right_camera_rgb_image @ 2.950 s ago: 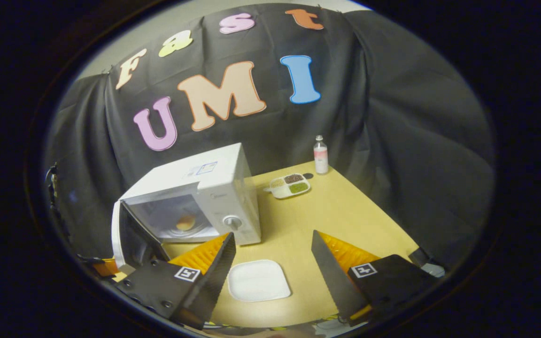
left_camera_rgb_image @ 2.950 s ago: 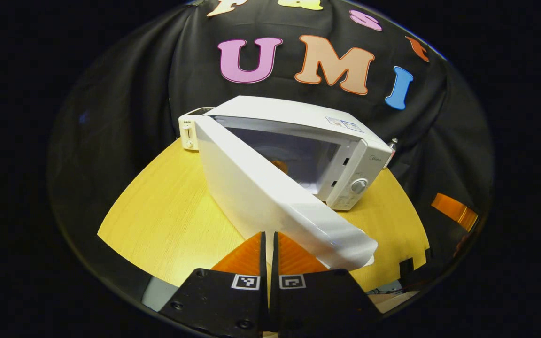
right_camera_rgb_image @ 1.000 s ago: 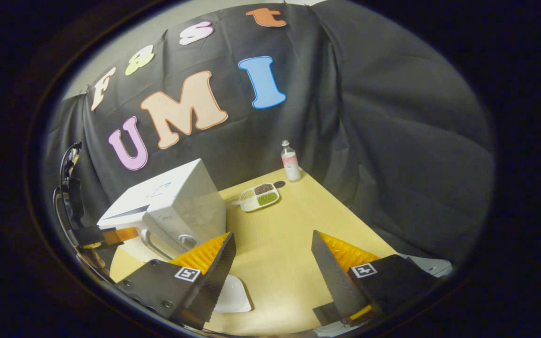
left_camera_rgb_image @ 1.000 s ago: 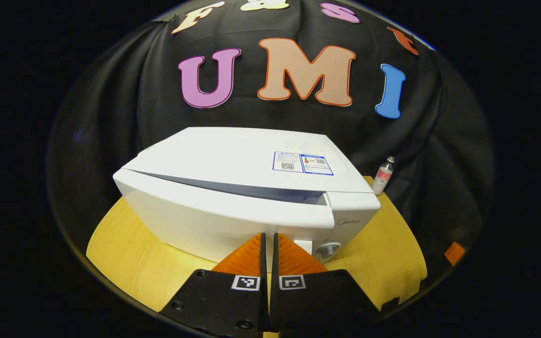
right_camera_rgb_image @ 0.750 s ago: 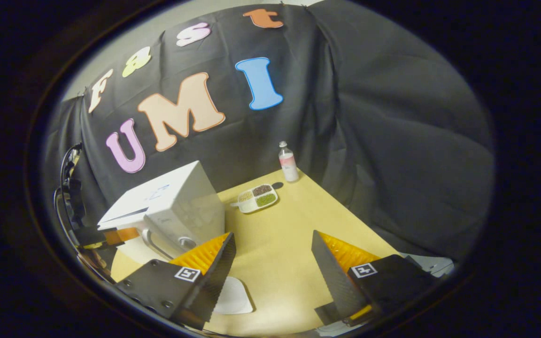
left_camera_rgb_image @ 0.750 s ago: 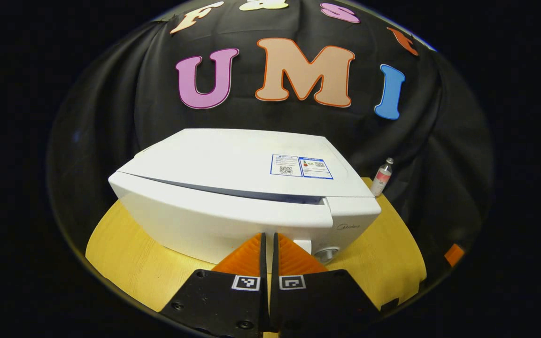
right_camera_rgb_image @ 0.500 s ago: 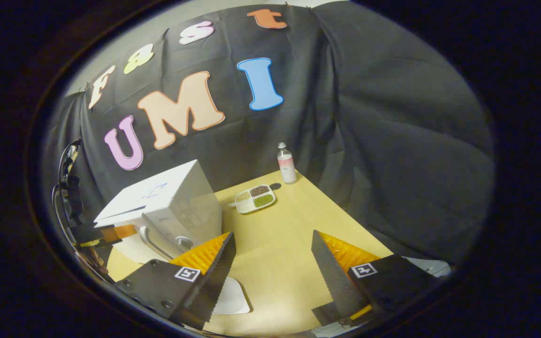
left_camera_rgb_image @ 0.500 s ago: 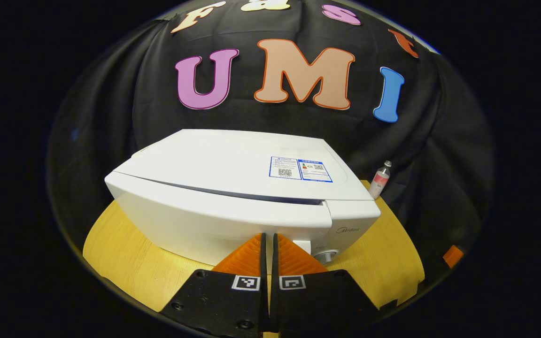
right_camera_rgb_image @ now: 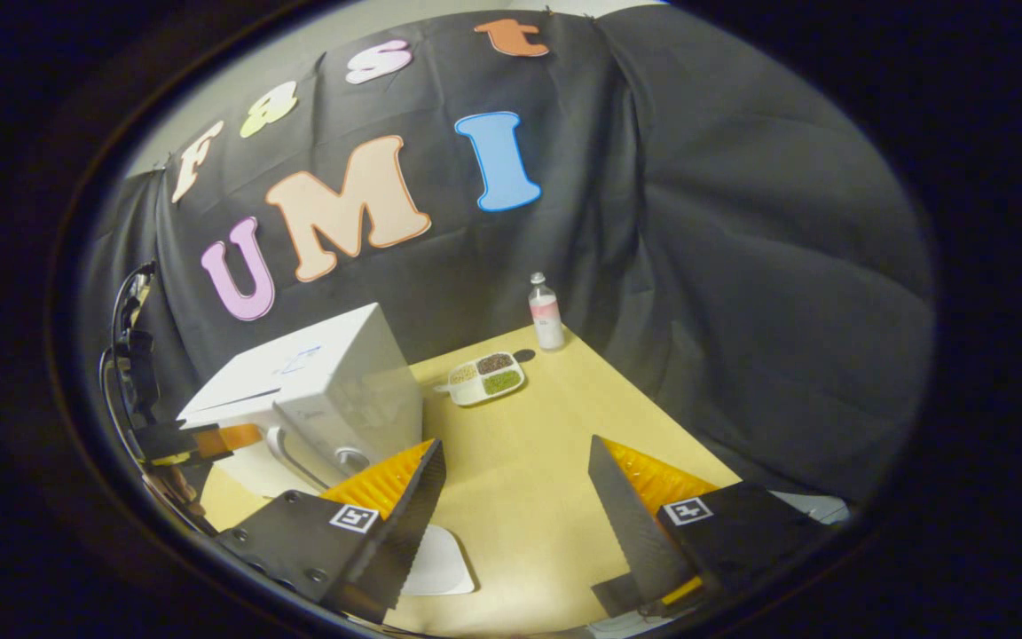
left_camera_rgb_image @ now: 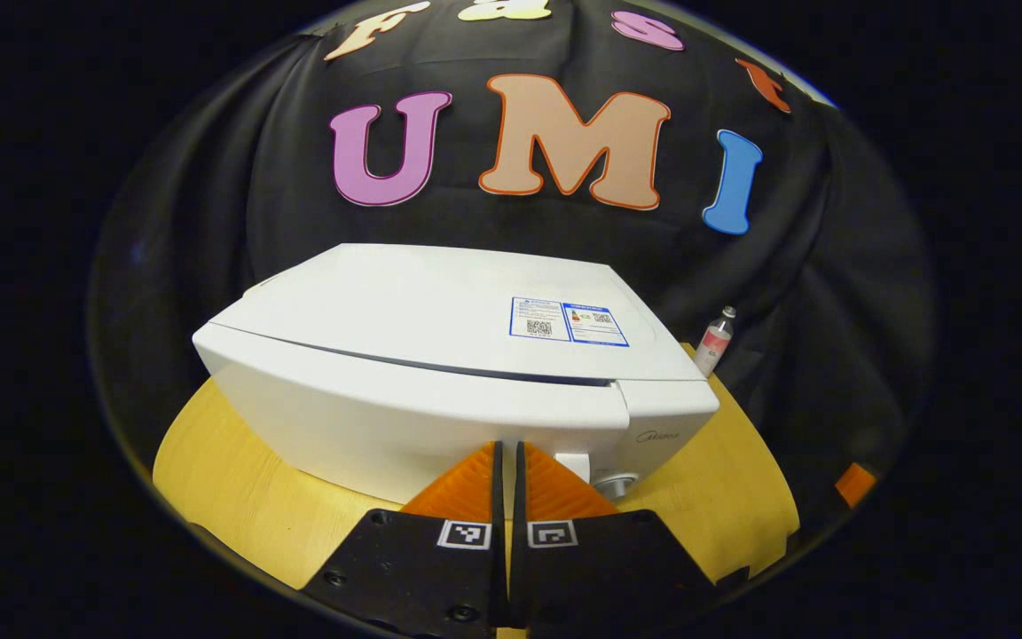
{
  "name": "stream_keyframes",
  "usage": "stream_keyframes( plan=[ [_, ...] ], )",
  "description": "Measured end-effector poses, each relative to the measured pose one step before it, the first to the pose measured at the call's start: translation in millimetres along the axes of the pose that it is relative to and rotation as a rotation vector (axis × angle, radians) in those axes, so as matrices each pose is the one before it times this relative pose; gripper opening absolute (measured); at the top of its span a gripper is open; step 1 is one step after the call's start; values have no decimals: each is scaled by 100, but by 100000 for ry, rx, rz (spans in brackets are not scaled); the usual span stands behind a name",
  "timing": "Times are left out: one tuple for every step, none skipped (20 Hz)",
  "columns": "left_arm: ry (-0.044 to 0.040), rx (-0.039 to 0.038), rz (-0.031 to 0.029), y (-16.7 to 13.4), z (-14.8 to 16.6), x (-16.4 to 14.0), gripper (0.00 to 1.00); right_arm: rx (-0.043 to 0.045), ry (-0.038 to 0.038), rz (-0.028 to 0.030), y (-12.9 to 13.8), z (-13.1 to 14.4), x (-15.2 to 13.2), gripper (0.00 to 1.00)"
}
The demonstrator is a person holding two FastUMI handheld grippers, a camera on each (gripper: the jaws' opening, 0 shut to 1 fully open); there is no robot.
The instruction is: Open the microwave oven with the left hand, put the food in, and close the microwave oven.
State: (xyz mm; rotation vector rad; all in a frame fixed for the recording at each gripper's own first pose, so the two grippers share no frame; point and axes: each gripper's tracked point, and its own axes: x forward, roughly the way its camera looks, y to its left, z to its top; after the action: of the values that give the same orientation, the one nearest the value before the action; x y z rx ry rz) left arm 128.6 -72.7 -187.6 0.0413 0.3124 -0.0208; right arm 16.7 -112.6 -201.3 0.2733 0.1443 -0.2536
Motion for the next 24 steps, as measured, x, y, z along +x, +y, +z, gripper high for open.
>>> stream_keyframes(
  plan=[
    [-153, 110, 18, 31, -19, -19, 1, -570, -282, 43, 12, 76, -9, 100],
    [-383, 98, -117, 3, 131, 3, 1, -518, -311, 29, 33, 130, -112, 100],
    [-235, -35, -156, 1, -20, -10, 1, -503, -311, 62, 130, -8, 142, 100],
    [-229, -125, -52, 42, 3, 59, 1, -515, -159, 189, 128, 49, -39, 100],
    [-103, -270, 17, -29, 11, 38, 1, -571, -126, 254, 71, 33, -131, 100],
    [-98, -265, 100, -27, -37, 17, 1, -705, 79, 482, 161, -40, -29, 100],
    [-50, -204, 86, 0, 13, -21, 1, -747, 168, 431, 196, -59, -33, 100],
    [-247, -109, -47, 33, 44, -36, 1, -762, 26, 524, 238, -14, 5, 100],
    [-266, -332, -92, 13, -6, 19, 1, -675, -179, 594, 169, -10, -139, 100],
    [-299, -651, -97, -34, -3, 28, 1, -607, -155, 544, 158, 54, -180, 100],
    [-336, -1077, -5, -18, -6, 69, 1, -434, -205, 418, 74, -17, -107, 100],
    [-540, -1009, 41, -60, 98, 20, 1, -95, -179, 350, 62, 48, -197, 100],
    [-1617, -346, 242, 76, 291, 355, 1, 225, -8, 200, -13, -36, -133, 100],
    [-648, 628, 1573, 588, 354, 318, 2, 337, -75, 24, -49, -39, -159, 100],
    [2094, -1738, 584, 30, -606, -208, 1, 333, -409, 156, -64, 48, -169, 100],
    [-1608, 256, -486, -147, 355, 138, 1, 94, -266, 123, -85, 4, -202, 100],
    [-588, 353, -93, -24, 143, 92, 1, -47, 169, 47, -180, -123, -107, 100],
    [292, 602, 162, 18, -129, -230, 1, 90, 214, -10, -88, -78, -203, 100],
    [-76, 518, -856, -200, 115, -26, 1, 244, 172, 143, -115, -36, -201, 100],
    [-405, 315, -3565, -823, 138, -123, 1, -31, 220, 10, -60, 10, -92, 100],
    [-61, 695, -2541, -703, 174, -274, 1, -622, 59, 120, 28, 56, 44, 100],
    [-934, 1207, -1894, -488, 187, -384, 4, -805, 94, 296, 139, 119, 123, 100],
    [-1234, 1548, -925, -438, 341, -468, 7, -520, -345, 372, 188, 225, 36, 100],
    [-610, 1526, -187, -213, 130, -676, 14, -271, -510, 923, 371, 345, 90, 100]
  ],
)
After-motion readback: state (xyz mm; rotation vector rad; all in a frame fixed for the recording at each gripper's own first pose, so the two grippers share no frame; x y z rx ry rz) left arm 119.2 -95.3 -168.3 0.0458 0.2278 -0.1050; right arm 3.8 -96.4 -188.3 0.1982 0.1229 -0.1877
